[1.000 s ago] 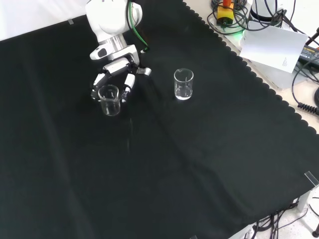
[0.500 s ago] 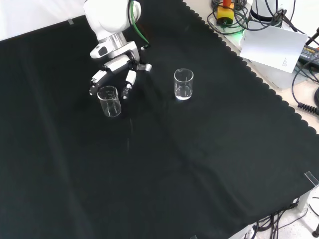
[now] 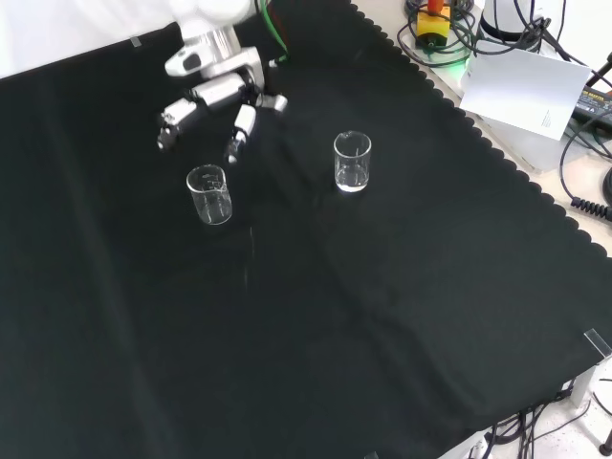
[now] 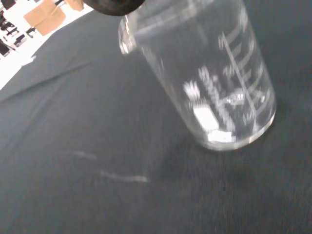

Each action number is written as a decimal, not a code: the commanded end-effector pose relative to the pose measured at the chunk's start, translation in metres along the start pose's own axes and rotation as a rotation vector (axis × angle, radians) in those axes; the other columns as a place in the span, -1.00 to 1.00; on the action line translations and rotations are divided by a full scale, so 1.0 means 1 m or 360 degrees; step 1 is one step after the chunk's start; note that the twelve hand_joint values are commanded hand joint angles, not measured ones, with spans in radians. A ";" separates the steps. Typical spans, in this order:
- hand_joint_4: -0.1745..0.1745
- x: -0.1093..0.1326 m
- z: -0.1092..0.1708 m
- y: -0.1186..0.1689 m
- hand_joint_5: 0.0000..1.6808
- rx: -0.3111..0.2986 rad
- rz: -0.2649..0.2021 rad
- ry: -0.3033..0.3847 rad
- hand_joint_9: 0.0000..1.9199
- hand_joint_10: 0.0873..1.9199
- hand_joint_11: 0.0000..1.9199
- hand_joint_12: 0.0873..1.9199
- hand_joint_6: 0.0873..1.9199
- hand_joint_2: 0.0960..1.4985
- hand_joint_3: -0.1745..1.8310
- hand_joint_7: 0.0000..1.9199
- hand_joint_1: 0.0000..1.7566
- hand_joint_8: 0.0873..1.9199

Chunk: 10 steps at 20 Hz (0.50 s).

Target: Place the beaker back on the table.

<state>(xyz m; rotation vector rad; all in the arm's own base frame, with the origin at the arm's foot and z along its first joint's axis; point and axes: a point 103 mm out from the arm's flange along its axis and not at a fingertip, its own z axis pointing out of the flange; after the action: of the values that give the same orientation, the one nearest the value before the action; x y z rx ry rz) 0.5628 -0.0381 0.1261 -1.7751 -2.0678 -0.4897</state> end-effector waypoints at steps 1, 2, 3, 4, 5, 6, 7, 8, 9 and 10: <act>-0.37 0.025 -0.083 -0.046 -0.72 -0.0027 0.0126 -0.0100 -0.84 -0.25 -0.96 0.50 -1.00 0.21 -1.00 -1.00 -0.09 -0.35; -0.37 0.029 -0.093 -0.054 -0.72 -0.0021 0.0136 -0.0118 -0.84 -0.25 -0.96 0.50 -1.00 0.21 -1.00 -1.00 -0.10 -0.34; -0.36 0.033 -0.102 -0.063 -0.71 -0.0014 0.0150 -0.0139 -0.83 -0.25 -0.96 0.51 -1.00 0.21 -1.00 -0.99 -0.11 -0.34; -0.36 0.036 -0.111 -0.072 -0.71 -0.0010 0.0166 -0.0152 -0.83 -0.24 -0.96 0.51 -1.00 0.21 -1.00 -0.99 -0.11 -0.34; -0.35 0.039 -0.118 -0.082 -0.71 -0.0009 0.0188 -0.0161 -0.83 -0.24 -0.96 0.51 -1.00 0.21 -1.00 -0.99 -0.12 -0.33; -0.35 0.041 -0.126 -0.092 -0.70 -0.0007 0.0207 -0.0168 -0.83 -0.24 -0.97 0.51 -1.00 0.21 -1.00 -0.99 -0.12 -0.33; -0.35 0.044 -0.131 -0.102 -0.70 -0.0011 0.0224 -0.0180 -0.83 -0.24 -0.97 0.52 -1.00 0.21 -1.00 -0.99 -0.13 -0.33; -0.35 0.047 -0.137 -0.112 -0.70 -0.0013 0.0240 -0.0195 -0.83 -0.24 -0.97 0.52 -1.00 0.21 -1.00 -0.99 -0.13 -0.33; -0.35 0.049 -0.143 -0.122 -0.70 -0.0013 0.0255 -0.0207 -0.83 -0.24 -0.97 0.52 -1.00 0.21 -1.00 -0.99 -0.13 -0.32; -0.35 0.052 -0.148 -0.131 -0.70 -0.0016 0.0266 -0.0214 -0.82 -0.24 -0.97 0.52 -1.00 0.21 -1.00 -0.99 -0.13 -0.32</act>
<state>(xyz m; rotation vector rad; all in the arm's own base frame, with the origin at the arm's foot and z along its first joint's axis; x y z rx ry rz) 0.5157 -0.0646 0.2376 -1.9069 -2.0779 -0.4566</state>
